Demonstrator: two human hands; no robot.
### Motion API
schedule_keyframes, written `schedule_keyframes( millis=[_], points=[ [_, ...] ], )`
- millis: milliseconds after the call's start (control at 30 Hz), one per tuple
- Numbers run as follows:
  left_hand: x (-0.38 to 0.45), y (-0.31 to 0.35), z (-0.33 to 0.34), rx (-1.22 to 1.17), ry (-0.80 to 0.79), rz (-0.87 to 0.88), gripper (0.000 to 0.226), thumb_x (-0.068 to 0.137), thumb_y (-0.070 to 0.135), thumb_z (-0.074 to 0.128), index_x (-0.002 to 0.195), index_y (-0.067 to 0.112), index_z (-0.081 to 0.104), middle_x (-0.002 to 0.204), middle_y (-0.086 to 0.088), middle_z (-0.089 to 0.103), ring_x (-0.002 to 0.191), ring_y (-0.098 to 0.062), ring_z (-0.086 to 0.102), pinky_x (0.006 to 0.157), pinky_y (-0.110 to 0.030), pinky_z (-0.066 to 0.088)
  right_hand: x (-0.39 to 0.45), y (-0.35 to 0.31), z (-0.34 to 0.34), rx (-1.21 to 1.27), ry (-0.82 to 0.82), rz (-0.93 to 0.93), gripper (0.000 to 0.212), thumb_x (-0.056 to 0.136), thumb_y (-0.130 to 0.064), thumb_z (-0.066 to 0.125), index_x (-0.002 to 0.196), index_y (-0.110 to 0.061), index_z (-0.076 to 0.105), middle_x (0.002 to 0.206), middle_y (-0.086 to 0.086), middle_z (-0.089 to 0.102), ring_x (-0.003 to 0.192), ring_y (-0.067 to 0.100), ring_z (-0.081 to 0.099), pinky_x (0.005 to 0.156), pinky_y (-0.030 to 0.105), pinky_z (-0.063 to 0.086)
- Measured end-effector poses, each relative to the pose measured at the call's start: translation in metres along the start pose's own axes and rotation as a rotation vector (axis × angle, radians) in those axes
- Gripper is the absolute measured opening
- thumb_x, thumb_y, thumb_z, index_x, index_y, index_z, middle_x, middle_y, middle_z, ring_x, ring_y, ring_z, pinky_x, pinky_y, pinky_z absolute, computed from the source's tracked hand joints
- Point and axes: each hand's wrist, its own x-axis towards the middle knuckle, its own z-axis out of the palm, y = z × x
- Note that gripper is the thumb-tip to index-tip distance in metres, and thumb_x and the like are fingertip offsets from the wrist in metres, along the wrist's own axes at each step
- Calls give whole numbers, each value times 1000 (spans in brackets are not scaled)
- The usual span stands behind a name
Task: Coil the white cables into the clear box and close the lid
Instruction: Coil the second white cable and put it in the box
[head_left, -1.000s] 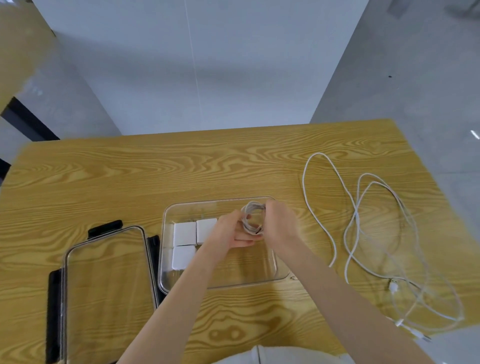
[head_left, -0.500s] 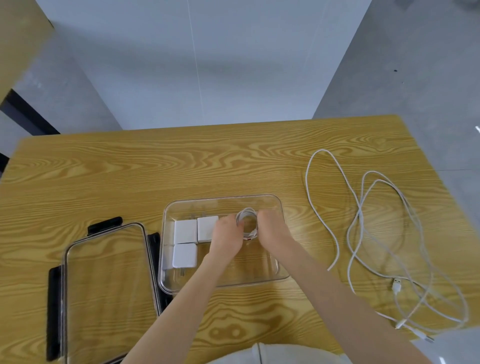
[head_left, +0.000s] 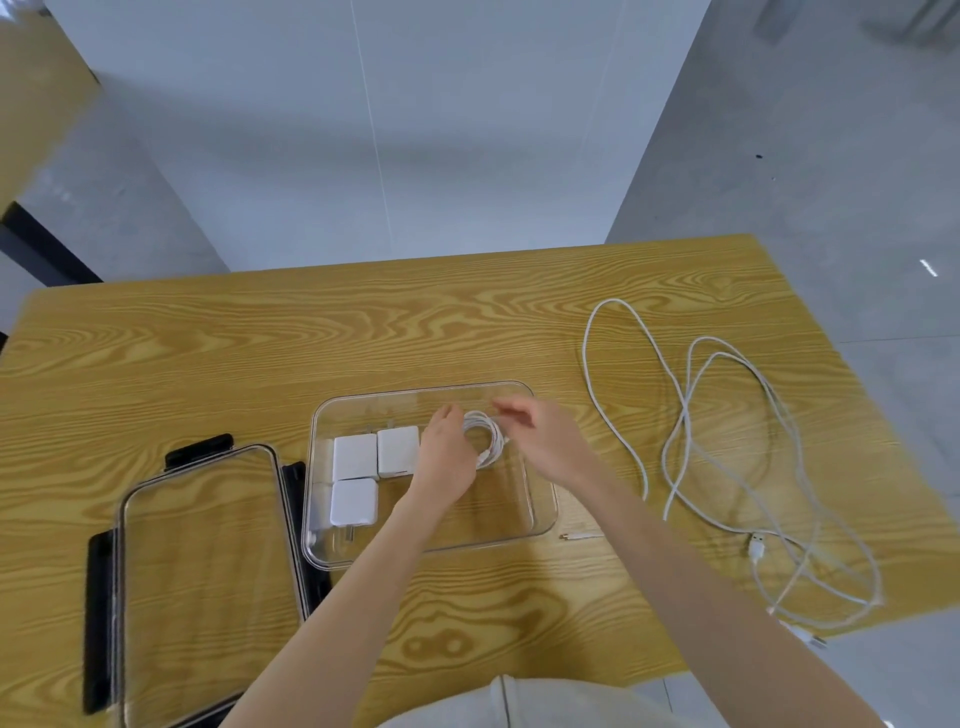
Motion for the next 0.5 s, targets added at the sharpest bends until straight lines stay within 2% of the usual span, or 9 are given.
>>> schedule_keyframes(
  millis=[67, 133, 167, 233, 267, 367, 433, 467, 500],
  points=[
    [-11, 19, -3, -78, 84, 81, 42, 97, 5, 33, 138, 4, 38, 147, -11, 37, 136, -25, 32, 109, -31, 25, -10, 0, -24, 125, 120, -45, 28, 92, -10, 52, 118, -13, 63, 115, 1, 67, 105, 11, 61, 87, 15, 43],
    [-24, 42, -1, -174, 168, 165, 35, 96, 11, 38, 130, 9, 50, 135, -6, 51, 123, -21, 47, 104, -28, 34, -19, 11, -48, 214, 244, -61, 21, 90, -9, 55, 105, -18, 66, 95, -1, 70, 88, 10, 66, 82, 21, 49],
    [-30, 52, 2, -216, 186, 203, 32, 96, 13, 41, 124, 11, 55, 126, -3, 57, 114, -16, 53, 99, -21, 38, -23, 19, -59, 257, 306, -53, 19, 89, -7, 56, 99, -21, 66, 87, -2, 70, 79, 7, 67, 77, 22, 50],
    [-41, 71, 15, -257, 169, 278, 24, 94, 15, 47, 113, 12, 62, 108, 3, 64, 94, -7, 56, 79, -3, 38, -33, 39, -81, 342, 416, -21, 21, 88, -3, 55, 90, -22, 63, 78, -2, 68, 62, -2, 64, 68, 19, 50],
    [-47, 80, 25, -265, 142, 308, 22, 93, 15, 50, 109, 12, 64, 102, 4, 65, 88, -6, 55, 72, -1, 37, -40, 51, -91, 361, 461, 5, 22, 89, -2, 54, 87, -23, 63, 76, -2, 67, 58, -4, 63, 64, 17, 49],
    [-55, 97, 54, -246, 34, 333, 20, 91, 13, 52, 105, 9, 65, 94, 2, 64, 84, -8, 55, 69, -8, 39, -58, 88, -113, 371, 540, 98, 22, 89, -3, 54, 84, -21, 65, 75, -2, 67, 56, -5, 62, 66, 22, 49],
    [-57, 100, 78, -192, -28, 303, 20, 90, 13, 52, 105, 7, 64, 98, -3, 65, 90, -14, 58, 80, -19, 46, -68, 110, -123, 342, 545, 151, 16, 89, -5, 54, 91, -13, 67, 76, -2, 67, 63, 0, 64, 73, 30, 51],
    [-56, 99, 88, -164, -51, 278, 22, 90, 12, 52, 107, 7, 63, 102, -5, 65, 95, -16, 59, 85, -24, 46, -71, 120, -125, 320, 541, 174, 16, 89, -7, 54, 93, -14, 68, 77, -3, 67, 69, 4, 64, 78, 31, 51],
    [-56, 99, 99, -138, -70, 249, 24, 90, 13, 51, 111, 8, 62, 107, -5, 64, 100, -17, 58, 88, -25, 44, -76, 129, -127, 285, 533, 192, 16, 90, -10, 54, 95, -16, 68, 80, -5, 66, 74, 6, 63, 81, 26, 51]
  ],
)
